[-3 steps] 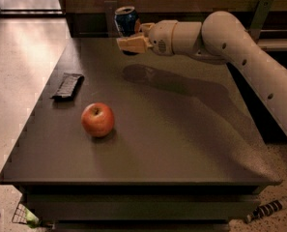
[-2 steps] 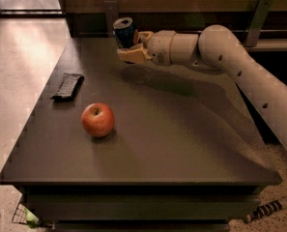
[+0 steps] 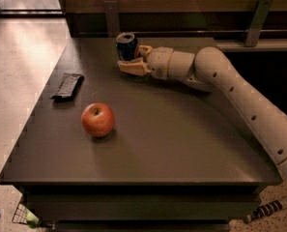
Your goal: Place pepsi can upright
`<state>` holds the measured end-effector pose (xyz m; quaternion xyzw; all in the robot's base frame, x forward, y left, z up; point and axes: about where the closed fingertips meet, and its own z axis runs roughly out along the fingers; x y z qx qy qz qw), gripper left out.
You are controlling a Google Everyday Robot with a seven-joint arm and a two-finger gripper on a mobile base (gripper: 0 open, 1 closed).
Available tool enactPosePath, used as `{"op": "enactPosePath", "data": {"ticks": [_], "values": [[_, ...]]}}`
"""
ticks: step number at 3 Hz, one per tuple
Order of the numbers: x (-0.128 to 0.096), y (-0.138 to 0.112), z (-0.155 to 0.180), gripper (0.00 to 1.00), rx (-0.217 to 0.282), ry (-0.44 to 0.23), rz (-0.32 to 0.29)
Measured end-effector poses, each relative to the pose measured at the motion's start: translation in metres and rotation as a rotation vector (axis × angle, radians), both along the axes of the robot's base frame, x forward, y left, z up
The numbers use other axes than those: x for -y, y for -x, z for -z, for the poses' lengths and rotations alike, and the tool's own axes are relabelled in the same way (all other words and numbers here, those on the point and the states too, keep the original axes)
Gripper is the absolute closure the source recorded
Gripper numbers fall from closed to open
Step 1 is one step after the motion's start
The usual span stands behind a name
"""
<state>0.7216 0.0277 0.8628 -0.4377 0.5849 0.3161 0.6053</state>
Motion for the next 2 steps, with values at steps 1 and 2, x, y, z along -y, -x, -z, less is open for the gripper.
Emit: {"op": "enactPosePath", "data": {"ticks": [1,2], "values": [[0.0028,0.0009,0.0166,1.00,-0.035,-0.022,0.004],[-0.0003,0.0014,0.0160,0.81,-0.034,-0.021,0.000]]}}
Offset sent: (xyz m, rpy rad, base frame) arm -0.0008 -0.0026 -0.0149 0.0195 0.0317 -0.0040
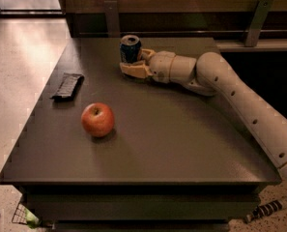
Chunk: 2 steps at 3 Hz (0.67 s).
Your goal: Place pepsi can upright
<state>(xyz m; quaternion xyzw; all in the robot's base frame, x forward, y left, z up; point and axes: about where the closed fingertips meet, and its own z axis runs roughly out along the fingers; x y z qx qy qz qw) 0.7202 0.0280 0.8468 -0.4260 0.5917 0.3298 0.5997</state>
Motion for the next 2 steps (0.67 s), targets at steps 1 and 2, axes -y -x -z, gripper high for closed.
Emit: {"op": "enactPosePath", "data": {"ticks": [1,2], "values": [[-0.0001,0.0000,-0.0007,0.58,0.000,0.000,0.000],[-0.0002,0.0000,-0.0012,0.35,0.000,0.000,0.000]]}}
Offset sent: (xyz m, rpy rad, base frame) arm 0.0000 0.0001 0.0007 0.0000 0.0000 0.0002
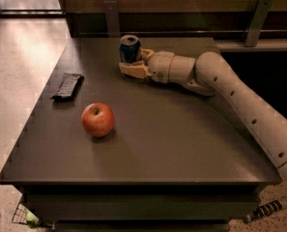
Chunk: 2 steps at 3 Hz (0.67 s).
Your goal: Place pepsi can upright
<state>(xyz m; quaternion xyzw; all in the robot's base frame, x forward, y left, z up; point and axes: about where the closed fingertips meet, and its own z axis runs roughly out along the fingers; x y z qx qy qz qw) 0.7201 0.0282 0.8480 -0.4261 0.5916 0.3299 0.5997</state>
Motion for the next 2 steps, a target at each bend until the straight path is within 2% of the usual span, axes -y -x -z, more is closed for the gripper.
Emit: {"op": "enactPosePath", "data": {"ticks": [1,2], "values": [[-0.0029,0.0006,-0.0001,0.12,0.000,0.000,-0.004],[-0.0057,0.0011,-0.0001,0.00,0.000,-0.001,-0.009]]}}
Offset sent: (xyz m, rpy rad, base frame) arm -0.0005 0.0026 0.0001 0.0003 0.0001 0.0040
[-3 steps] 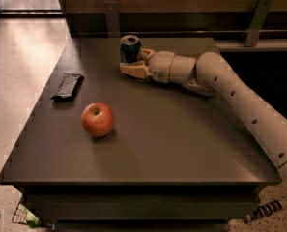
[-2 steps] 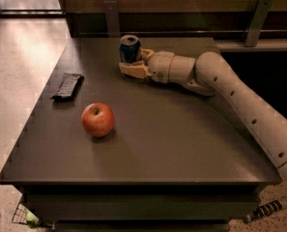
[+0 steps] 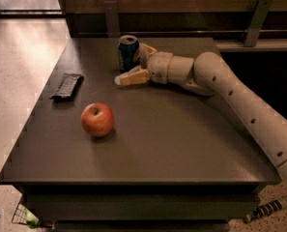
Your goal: Place pepsi can upright
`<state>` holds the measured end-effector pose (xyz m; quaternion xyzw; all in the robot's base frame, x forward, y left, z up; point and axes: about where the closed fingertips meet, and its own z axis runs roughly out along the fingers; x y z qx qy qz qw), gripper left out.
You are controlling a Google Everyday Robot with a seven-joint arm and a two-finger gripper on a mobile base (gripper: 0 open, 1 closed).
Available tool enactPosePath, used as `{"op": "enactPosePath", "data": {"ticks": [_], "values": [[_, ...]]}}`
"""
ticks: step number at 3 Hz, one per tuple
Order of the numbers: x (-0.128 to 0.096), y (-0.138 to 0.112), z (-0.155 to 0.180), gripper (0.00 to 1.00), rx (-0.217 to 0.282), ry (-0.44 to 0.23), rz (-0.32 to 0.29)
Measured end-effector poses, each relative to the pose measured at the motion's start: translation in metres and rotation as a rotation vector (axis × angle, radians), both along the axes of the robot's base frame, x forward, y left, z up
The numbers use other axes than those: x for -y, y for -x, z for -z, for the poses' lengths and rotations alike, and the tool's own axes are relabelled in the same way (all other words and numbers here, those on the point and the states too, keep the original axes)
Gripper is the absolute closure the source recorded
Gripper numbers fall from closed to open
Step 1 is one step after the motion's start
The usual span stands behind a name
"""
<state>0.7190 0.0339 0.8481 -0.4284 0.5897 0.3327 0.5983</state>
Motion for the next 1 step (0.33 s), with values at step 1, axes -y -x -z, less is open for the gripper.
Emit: {"op": "enactPosePath", "data": {"ticks": [1], "values": [[0.0000,0.0000,0.0000,0.00,0.000,0.000,0.000]]}}
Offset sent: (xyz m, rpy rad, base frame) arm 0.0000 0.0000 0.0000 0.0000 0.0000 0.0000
